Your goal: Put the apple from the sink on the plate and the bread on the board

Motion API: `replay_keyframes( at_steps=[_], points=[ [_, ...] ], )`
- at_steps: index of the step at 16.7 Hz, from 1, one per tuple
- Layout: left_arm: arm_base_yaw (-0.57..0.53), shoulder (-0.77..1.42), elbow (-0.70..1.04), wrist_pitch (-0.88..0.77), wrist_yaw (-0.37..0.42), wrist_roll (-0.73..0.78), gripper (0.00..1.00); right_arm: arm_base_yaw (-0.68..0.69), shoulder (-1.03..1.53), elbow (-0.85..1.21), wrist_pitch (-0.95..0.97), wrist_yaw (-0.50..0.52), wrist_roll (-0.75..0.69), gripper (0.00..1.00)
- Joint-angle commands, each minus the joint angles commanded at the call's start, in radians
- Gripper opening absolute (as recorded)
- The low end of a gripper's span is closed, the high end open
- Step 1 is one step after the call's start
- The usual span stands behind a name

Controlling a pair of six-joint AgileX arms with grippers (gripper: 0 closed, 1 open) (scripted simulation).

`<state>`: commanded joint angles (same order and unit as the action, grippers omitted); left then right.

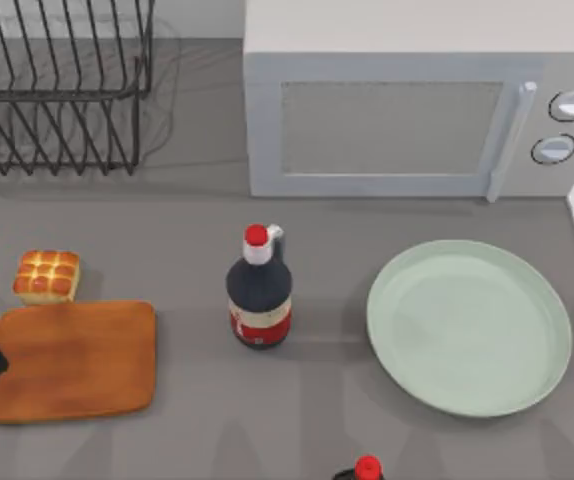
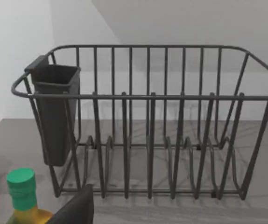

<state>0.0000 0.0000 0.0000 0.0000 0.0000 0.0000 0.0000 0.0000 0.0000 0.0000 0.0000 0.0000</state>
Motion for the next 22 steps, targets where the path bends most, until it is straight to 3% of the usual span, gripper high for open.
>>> replay_keyframes(
  at_steps=[7,11,22],
  points=[
    [0.000,0.000,0.000,0.000,0.000,0.000,1.00,-0.002,0.010,0.009,-0.007,0.000,-0.002,1.00],
    [0.000,0.000,0.000,0.000,0.000,0.000,1.00,-0.032,0.157,0.141,-0.095,0.000,-0.031,1.00],
    [0.000,0.000,0.000,0.000,0.000,0.000,1.00,-0.208,1.195,0.912,-0.616,0.001,-0.198,1.00]
  ],
)
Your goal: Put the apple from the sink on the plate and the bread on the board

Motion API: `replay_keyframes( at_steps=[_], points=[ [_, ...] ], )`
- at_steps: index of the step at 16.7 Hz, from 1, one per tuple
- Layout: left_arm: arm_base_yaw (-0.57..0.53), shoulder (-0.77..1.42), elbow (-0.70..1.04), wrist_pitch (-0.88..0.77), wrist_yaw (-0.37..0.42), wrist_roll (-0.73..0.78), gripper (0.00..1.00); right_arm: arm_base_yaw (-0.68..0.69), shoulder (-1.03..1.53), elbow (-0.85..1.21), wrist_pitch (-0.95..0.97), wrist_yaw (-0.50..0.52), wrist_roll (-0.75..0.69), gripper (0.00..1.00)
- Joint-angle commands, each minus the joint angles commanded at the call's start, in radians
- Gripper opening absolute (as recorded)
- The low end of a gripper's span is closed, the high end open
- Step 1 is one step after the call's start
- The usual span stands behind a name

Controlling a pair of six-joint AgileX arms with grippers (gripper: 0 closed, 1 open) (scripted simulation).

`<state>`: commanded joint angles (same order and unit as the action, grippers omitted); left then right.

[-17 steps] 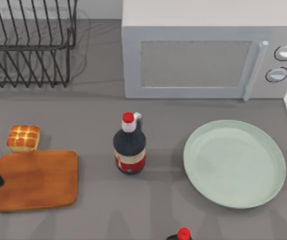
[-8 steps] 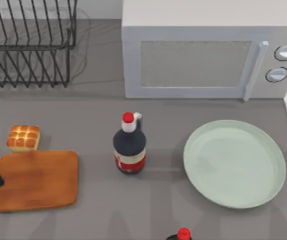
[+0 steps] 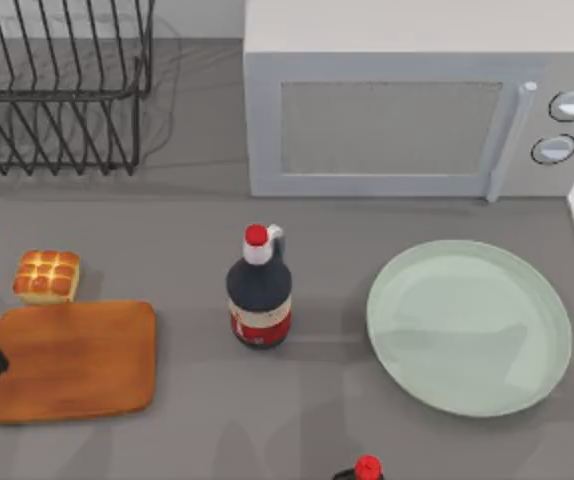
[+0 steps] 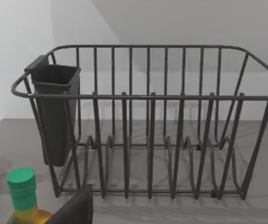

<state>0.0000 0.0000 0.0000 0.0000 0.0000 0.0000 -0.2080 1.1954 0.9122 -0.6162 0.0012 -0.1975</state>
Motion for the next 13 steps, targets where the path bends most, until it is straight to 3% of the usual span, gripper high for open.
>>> replay_keyframes(
  at_steps=[7,13],
  points=[
    [0.000,0.000,0.000,0.000,0.000,0.000,1.00,-0.103,0.651,0.455,-0.306,0.001,-0.098,1.00],
    [0.000,0.000,0.000,0.000,0.000,0.000,1.00,-0.141,0.873,0.619,-0.418,0.001,-0.134,1.00]
  ],
)
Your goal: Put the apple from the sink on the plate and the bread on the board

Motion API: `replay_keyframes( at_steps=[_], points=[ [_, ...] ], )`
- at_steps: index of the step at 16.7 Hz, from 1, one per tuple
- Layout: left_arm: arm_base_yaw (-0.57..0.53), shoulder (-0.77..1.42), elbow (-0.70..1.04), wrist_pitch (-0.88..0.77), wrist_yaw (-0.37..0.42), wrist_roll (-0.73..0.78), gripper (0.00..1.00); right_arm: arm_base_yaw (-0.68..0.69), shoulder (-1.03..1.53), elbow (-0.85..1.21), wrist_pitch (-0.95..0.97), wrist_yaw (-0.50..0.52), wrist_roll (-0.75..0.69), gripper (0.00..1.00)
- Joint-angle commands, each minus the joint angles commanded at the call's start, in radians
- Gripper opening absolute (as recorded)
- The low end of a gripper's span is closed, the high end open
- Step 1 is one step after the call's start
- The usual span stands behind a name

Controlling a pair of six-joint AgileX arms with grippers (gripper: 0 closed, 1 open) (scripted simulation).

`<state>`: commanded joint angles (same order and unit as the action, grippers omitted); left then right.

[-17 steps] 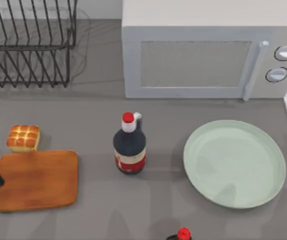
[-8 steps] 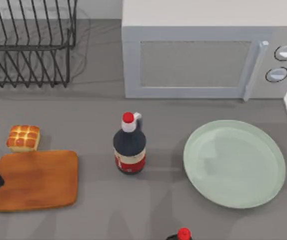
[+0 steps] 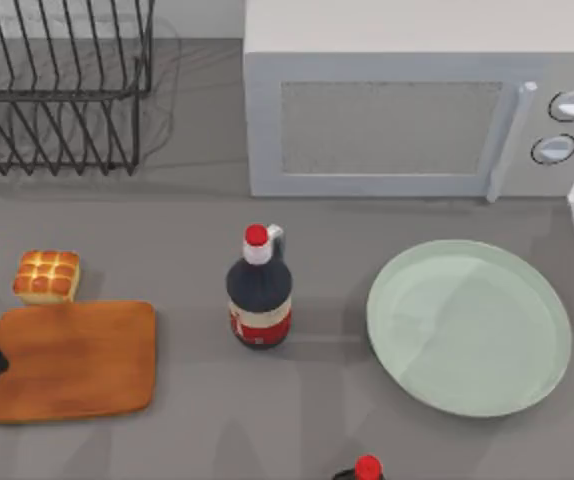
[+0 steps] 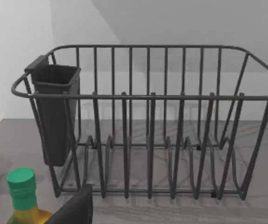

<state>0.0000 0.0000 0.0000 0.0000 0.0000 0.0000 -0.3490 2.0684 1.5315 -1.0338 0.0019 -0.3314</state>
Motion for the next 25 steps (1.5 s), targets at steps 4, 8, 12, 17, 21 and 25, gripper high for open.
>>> replay_keyframes(
  at_steps=[4,8,12,17,21,25],
  points=[
    [0.000,0.000,0.000,0.000,0.000,0.000,1.00,0.000,0.000,0.000,0.000,0.000,0.000,1.00],
    [0.000,0.000,0.000,0.000,0.000,0.000,1.00,0.005,0.025,-0.020,0.040,0.000,0.001,1.00],
    [0.000,0.000,0.000,0.000,0.000,0.000,1.00,0.003,0.135,-0.086,0.224,0.001,0.003,1.00],
    [0.000,0.000,0.000,0.000,0.000,0.000,1.00,0.002,0.275,-0.174,0.458,0.003,0.005,1.00],
    [0.000,0.000,0.000,0.000,0.000,0.000,1.00,0.001,0.296,-0.187,0.483,0.003,0.005,1.00],
    [0.000,0.000,0.000,0.000,0.000,0.000,1.00,0.001,0.296,-0.187,0.483,0.003,0.005,0.77]
  ],
)
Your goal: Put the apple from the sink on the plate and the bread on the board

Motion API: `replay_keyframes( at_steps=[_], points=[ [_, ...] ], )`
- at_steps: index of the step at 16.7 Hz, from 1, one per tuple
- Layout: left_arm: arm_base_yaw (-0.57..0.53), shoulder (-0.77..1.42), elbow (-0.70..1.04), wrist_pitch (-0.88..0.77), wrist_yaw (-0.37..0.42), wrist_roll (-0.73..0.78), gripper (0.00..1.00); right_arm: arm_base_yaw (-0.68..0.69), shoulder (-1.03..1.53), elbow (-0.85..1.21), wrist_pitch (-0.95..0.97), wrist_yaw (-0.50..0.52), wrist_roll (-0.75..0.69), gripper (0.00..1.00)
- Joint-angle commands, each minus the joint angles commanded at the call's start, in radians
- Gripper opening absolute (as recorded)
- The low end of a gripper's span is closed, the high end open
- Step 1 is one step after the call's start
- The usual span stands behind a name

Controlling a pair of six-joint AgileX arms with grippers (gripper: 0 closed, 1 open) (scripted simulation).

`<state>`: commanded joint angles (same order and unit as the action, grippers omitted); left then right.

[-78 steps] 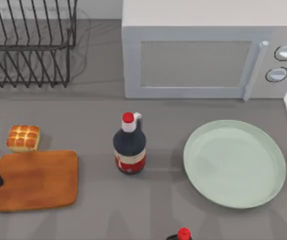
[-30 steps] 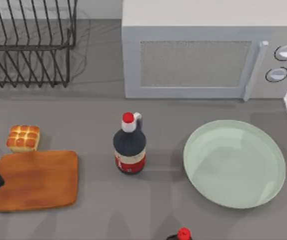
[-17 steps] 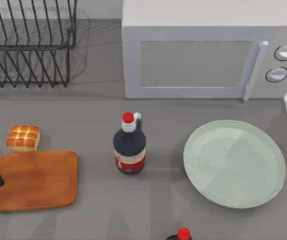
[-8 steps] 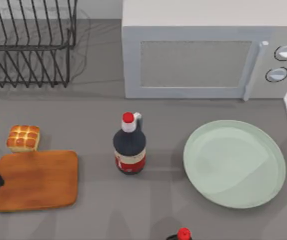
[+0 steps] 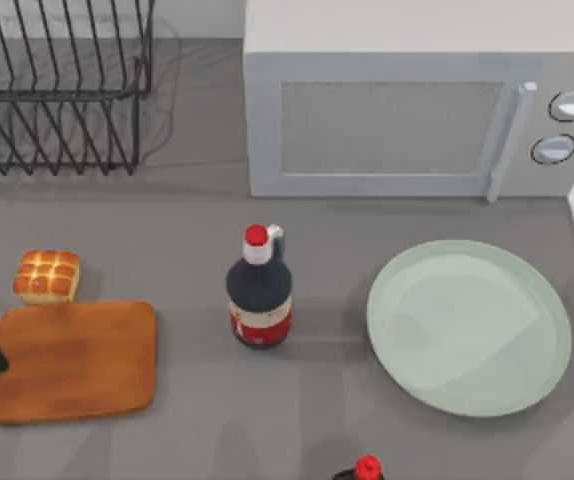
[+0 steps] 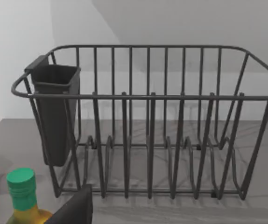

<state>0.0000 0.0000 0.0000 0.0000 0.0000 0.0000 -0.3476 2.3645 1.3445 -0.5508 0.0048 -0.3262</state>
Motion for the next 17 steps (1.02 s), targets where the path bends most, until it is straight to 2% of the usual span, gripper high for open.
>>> replay_keyframes(
  at_steps=[10,17],
  points=[
    [0.000,0.000,0.000,0.000,0.000,0.000,1.00,0.000,0.000,0.000,0.000,0.000,0.000,0.02],
    [0.000,0.000,0.000,0.000,0.000,0.000,1.00,0.000,0.000,0.000,0.000,0.000,0.000,0.00]
  ],
)
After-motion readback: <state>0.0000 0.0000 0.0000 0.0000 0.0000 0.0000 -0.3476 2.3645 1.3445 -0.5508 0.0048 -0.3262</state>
